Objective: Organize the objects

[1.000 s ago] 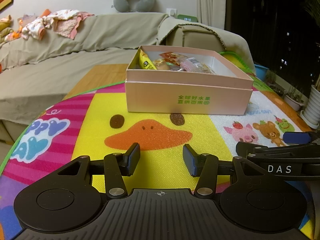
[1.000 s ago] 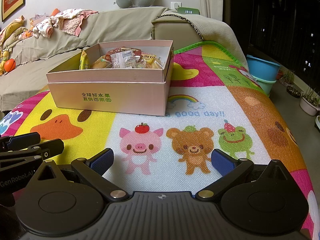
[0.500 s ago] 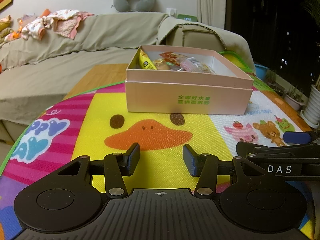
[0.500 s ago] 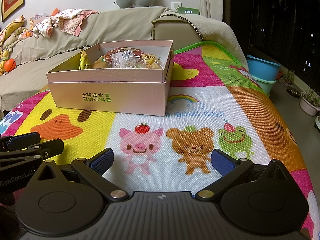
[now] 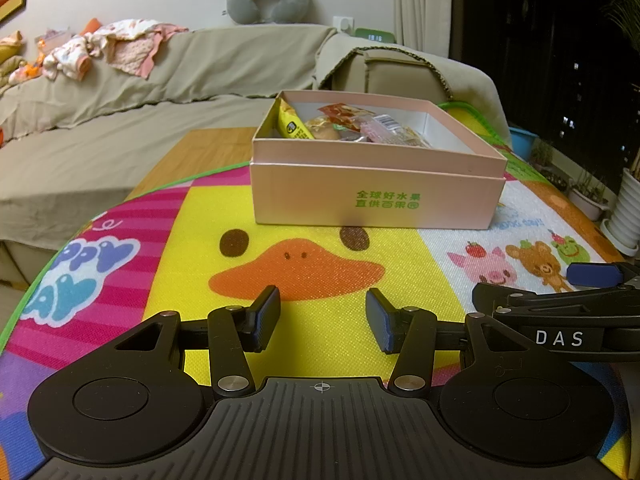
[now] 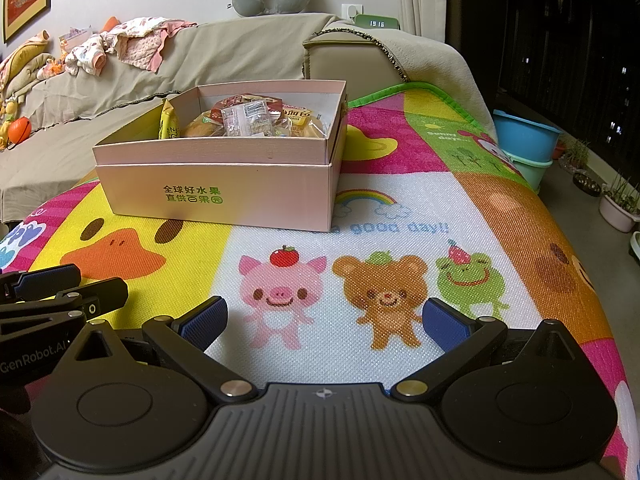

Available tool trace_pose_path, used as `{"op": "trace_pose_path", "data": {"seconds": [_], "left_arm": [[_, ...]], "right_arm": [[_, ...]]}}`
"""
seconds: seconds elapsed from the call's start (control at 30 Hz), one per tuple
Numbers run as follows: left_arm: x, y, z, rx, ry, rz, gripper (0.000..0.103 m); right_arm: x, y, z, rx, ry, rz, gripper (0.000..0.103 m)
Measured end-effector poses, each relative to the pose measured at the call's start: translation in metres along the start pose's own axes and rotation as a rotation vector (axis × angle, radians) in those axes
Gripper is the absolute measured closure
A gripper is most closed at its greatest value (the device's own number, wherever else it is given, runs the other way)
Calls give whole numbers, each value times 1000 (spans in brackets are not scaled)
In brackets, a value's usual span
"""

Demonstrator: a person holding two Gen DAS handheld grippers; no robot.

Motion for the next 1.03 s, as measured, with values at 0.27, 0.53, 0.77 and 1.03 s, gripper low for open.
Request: {"op": "trace_pose_path", "data": {"seconds": [0.27, 0.53, 0.77, 1.03], "left_arm": [[0, -1, -2, -6, -12, 1, 50], [1, 0, -4, -13, -25, 1, 50], [0, -1, -2, -3, -7, 2, 50], [-1, -1, 0, 0, -8, 2, 50]], "right_arm": [[0, 0, 0, 0, 0, 0, 0], [0, 0, 0, 0, 0, 0, 0], [0, 0, 0, 0, 0, 0, 0], [0, 0, 0, 0, 1, 0, 0]]}}
Point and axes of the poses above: each gripper's, at about its wrist camera, not at the fingertips, and y roughly against the way its jaws point, z to its left, x to its underside, the point moved 4 cm from there along -y, roughly the way its jaws point, and after that the axes turned 10 degrees about -z, right-handed, at the moved point
